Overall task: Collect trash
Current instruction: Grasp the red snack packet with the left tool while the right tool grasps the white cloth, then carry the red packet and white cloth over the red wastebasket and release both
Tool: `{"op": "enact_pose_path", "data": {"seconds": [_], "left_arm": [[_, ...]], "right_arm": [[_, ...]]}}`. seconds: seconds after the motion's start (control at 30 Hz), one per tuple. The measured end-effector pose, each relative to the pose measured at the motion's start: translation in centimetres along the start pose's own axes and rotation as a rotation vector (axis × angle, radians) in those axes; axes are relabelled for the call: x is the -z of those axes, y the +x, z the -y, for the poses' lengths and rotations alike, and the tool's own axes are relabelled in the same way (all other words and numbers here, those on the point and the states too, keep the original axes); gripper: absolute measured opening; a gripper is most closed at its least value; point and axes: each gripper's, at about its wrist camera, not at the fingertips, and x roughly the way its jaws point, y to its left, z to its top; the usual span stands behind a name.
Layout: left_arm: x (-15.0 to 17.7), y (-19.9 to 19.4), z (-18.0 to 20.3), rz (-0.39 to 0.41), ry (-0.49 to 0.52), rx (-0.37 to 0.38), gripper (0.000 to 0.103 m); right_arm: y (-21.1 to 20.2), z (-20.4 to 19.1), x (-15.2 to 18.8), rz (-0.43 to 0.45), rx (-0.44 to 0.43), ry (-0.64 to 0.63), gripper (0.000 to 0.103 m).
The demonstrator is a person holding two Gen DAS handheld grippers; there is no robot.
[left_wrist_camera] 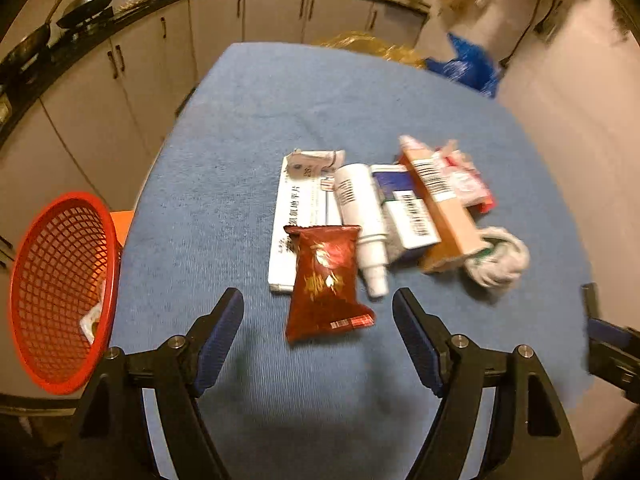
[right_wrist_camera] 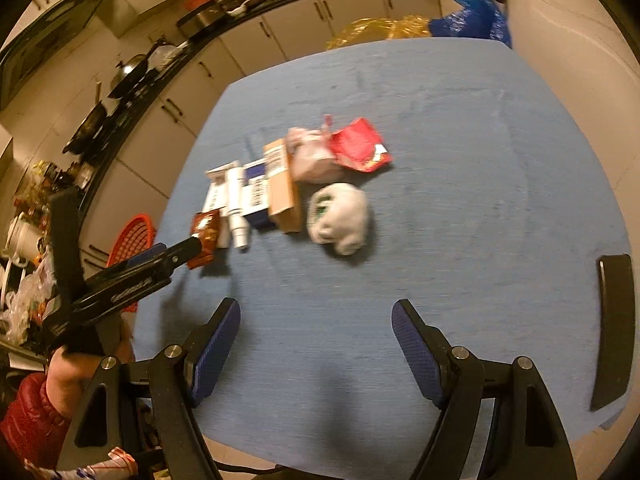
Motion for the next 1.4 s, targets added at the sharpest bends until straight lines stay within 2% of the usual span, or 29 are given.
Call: {"op": "enact_pose_path", "data": {"seconds": [0.13, 0.2, 0.23, 0.33, 0.37, 0.67, 0.73, 0.8, 0.9, 1.2, 1.4], "left_arm": [[-0.5, 2.2, 0.6, -0.002, 0.007, -0.041, 0.075], [-0.6, 3.0, 0.6, -0.012, -0.001, -0.044, 0.066], [-0.6, 3.4, 0.6, -0.017, -0.003, -0.052, 0.055], [-0.4, 3.3, 0.7, 0.009, 0.005, -0.064, 0.038], [-0.3, 3.2, 0.7, 0.011, 0.003, -0.058, 0.036], [2.3, -0.2, -0.4, 0.057, -0.004, -0.036, 0.035], [3.0, -1.5, -0.6, 0.077, -0.008, -0.027, 0.035], [3.5, -2.3, -0.4, 0.088, 0.0, -0.034, 0.035], [3.9, -3.4, -0.1, 0.102, 0.008, -0.035, 0.035], [4.0, -5.0, 0.0, 0.123, 0.014, -0.017, 0.035], [3.9, -5.6, 0.1, 0.132, 0.034, 0.003, 0.035]], "right_arm": [[0.1, 1.2, -1.2, -0.007, 0.004, -0.004, 0.082], [0.6, 1.6, -2.0, -0.016, -0.004, -0.005, 0.082], [0.9, 1.7, -2.3, -0.019, -0.005, -0.006, 0.082], [2.1, 2.0, -3.4, -0.042, -0.025, 0.0, 0.082], [2.7, 2.2, -3.9, -0.048, -0.032, 0.01, 0.081], [8.4, 1.4, -7.1, -0.106, -0.033, -0.006, 0.071], [9.5, 1.4, -7.2, -0.126, -0.041, 0.009, 0.063], [10.1, 1.4, -7.0, -0.137, -0.033, 0.013, 0.038], [9.7, 1.2, -6.4, -0.124, -0.045, 0.005, 0.029], [5.1, -2.0, -3.3, -0.042, -0.08, -0.059, 0.027], [2.9, -3.9, -2.3, 0.008, -0.083, -0.113, 0.027]]}}
